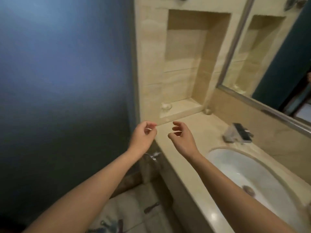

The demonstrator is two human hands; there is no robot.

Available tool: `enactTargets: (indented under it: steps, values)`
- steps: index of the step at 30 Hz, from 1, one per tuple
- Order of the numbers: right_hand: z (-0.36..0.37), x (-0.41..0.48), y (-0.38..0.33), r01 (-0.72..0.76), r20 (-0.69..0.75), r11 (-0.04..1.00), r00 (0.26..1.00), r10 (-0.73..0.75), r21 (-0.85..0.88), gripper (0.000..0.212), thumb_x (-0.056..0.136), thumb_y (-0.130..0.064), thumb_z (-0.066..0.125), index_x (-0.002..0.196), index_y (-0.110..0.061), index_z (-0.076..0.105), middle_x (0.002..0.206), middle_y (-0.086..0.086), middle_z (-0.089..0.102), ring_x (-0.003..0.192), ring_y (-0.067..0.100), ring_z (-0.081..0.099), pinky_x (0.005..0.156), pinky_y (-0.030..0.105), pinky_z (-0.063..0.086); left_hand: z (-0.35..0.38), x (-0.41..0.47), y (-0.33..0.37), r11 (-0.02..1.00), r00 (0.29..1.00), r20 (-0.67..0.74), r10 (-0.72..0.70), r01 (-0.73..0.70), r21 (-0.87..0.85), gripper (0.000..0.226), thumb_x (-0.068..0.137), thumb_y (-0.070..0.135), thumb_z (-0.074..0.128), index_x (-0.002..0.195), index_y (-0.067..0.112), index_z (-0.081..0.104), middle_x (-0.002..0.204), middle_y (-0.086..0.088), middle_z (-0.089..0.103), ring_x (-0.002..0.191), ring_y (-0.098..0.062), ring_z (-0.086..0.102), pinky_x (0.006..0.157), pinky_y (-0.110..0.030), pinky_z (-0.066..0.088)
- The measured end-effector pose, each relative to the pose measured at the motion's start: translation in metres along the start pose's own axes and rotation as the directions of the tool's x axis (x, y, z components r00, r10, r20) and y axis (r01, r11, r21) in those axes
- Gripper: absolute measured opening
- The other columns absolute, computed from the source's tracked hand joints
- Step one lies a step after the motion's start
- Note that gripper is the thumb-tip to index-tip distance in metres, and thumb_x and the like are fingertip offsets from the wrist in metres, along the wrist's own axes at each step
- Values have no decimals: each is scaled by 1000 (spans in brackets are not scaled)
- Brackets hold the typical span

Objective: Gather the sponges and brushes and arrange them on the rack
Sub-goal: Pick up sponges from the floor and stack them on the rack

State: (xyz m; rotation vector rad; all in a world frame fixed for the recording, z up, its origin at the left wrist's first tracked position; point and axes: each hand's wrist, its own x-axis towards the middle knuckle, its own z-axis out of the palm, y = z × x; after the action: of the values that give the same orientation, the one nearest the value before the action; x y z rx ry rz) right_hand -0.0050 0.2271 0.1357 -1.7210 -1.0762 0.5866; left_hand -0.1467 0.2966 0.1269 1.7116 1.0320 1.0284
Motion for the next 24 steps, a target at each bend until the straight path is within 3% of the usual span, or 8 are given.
enactTargets:
  steps: [4,9,17,20,24]
  values:
    - [109,-23,-16,-14,123,998,992,7,56,45,86,-19,61,130,-20,50,116,1,57,99,14,59,91,37,52,-102,-24,-48,996,995,-87,-44,51,73,18,85,13,62,93,28,63,98,5,66,89,-5,61,75,-11,45]
    - [220,-57,-29,0,250,1000,968,-6,24,48,86,-13,64,132,-15,51,118,3,57,100,11,55,86,20,40,-201,-58,-100,978,973,-169,-161,180,107,17,87,6,61,100,16,63,97,0,65,84,-7,60,70,-3,42]
    - [344,-96,-36,-31,472,999,881,31,-9,49,87,-12,63,134,-14,49,120,3,53,102,10,51,88,19,38,-302,-107,-171,929,896,-297,-331,365,67,21,87,5,61,105,15,63,100,0,64,90,-12,59,72,-4,42]
    - [375,-104,-25,-37,524,998,850,54,-43,48,86,-11,62,133,-13,50,124,6,53,106,13,54,93,24,43,-320,-120,-199,906,852,-351,-388,422,21,21,87,4,60,104,15,63,99,0,64,89,-11,59,73,-6,43]
    - [416,-106,-5,-41,585,992,805,102,-117,49,85,-13,62,133,-14,50,126,4,56,107,14,56,100,34,46,-337,-137,-239,859,784,-395,-479,512,-25,21,86,6,61,101,20,63,98,2,65,92,-12,61,83,-23,47]
